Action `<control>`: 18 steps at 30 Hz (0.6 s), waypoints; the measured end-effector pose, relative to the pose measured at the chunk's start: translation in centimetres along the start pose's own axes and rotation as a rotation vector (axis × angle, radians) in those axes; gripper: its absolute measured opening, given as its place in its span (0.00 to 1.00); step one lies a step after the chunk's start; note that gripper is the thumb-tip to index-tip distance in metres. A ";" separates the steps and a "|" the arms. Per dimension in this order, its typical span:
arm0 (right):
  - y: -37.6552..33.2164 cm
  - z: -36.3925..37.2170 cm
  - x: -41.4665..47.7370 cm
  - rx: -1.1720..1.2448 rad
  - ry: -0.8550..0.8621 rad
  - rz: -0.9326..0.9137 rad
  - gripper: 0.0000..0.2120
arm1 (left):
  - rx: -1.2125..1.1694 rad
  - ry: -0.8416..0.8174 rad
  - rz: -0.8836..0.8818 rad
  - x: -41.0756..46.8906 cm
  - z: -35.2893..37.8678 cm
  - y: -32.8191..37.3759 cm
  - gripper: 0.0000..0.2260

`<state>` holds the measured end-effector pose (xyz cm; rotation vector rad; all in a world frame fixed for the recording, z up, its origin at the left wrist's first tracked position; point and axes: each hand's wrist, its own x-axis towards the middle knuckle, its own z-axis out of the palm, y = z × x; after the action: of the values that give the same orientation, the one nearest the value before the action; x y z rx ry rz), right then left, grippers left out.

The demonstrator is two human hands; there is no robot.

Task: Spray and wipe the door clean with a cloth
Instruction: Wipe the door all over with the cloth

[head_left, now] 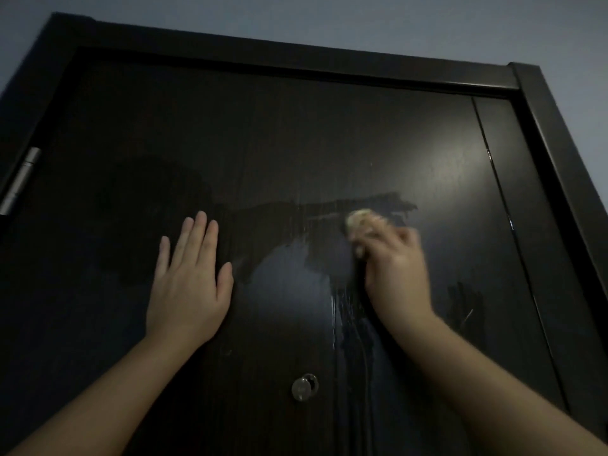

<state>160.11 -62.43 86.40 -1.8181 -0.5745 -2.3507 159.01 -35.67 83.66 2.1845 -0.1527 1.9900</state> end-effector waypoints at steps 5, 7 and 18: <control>-2.7 0.8 -1.0 0.029 -0.061 -0.225 0.13 | -0.044 0.003 0.009 -0.1 -0.1 0.0 0.27; -4.6 1.9 0.1 0.083 0.012 0.054 0.17 | -0.082 0.017 0.023 0.0 -0.4 -0.3 0.25; -12.4 4.2 -0.9 0.237 -0.180 -0.099 0.16 | -0.069 -0.182 0.314 1.3 -4.1 -5.2 0.24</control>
<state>160.23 -49.60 83.57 -1.9403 -0.9415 -2.0816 156.15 -29.67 85.00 2.4169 -0.6153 1.8925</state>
